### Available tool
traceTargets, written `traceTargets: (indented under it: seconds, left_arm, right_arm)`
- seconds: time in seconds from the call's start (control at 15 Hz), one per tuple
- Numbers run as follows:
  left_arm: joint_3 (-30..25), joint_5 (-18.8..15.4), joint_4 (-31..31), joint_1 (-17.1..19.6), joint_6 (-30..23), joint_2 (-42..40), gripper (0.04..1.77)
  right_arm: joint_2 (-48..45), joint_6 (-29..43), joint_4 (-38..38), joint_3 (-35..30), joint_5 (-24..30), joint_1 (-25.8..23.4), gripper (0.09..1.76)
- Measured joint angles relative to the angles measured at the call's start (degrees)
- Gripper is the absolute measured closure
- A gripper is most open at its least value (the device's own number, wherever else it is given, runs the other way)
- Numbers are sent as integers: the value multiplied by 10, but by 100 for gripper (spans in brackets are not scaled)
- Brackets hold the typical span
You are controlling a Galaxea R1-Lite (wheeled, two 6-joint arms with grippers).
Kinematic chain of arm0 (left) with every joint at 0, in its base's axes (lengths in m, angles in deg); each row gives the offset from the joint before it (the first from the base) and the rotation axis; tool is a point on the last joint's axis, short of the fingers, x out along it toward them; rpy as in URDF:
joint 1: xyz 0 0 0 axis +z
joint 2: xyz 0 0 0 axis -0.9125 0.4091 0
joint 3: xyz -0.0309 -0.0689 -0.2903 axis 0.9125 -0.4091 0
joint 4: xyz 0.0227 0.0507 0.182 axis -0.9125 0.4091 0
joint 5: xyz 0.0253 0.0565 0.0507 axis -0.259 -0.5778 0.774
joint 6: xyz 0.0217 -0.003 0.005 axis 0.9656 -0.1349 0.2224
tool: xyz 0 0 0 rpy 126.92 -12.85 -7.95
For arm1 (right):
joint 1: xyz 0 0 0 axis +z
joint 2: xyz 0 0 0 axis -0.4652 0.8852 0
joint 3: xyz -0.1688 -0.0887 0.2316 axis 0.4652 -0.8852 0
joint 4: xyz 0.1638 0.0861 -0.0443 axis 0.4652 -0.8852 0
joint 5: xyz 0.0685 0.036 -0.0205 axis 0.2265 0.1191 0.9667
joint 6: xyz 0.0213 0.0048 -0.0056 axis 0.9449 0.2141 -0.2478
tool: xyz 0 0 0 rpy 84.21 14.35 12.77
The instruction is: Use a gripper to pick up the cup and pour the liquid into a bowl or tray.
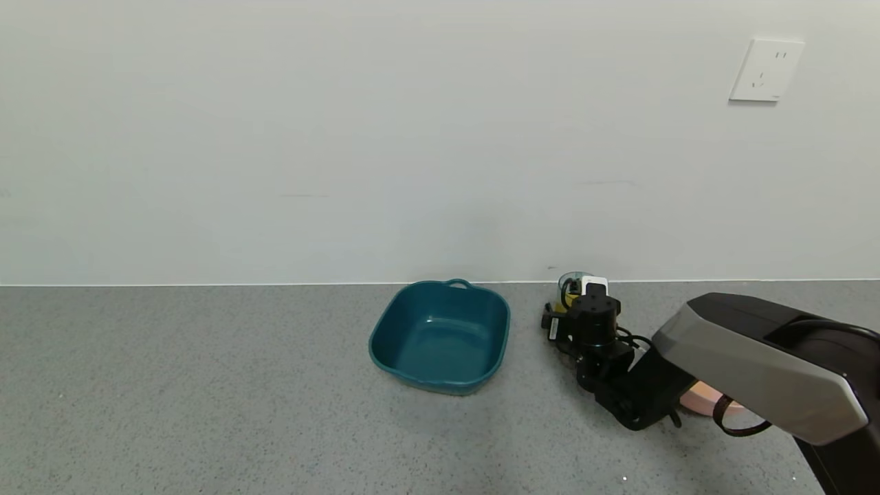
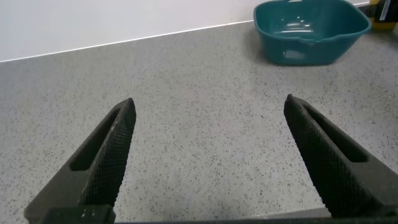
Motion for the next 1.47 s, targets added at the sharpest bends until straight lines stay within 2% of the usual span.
traceTargets:
  seconds: [0.2, 0.27, 0.33, 0.4, 1.47]
  left_arm:
    - [0, 0, 0, 0, 0, 0, 9]
    - [0, 0, 0, 0, 0, 0, 9]
    - [0, 0, 0, 0, 0, 0, 9]
    - [0, 0, 0, 0, 0, 0, 9]
    - [0, 0, 0, 0, 0, 0, 9]
  right_arm:
    - [3, -7, 2, 5, 1, -2, 14]
    - [3, -7, 2, 6, 1, -2, 23]
    - [4, -7, 2, 7, 2, -3, 42]
    - [4, -7, 1, 7, 2, -3, 47]
    - [-1, -19, 0, 5, 5, -2, 49]
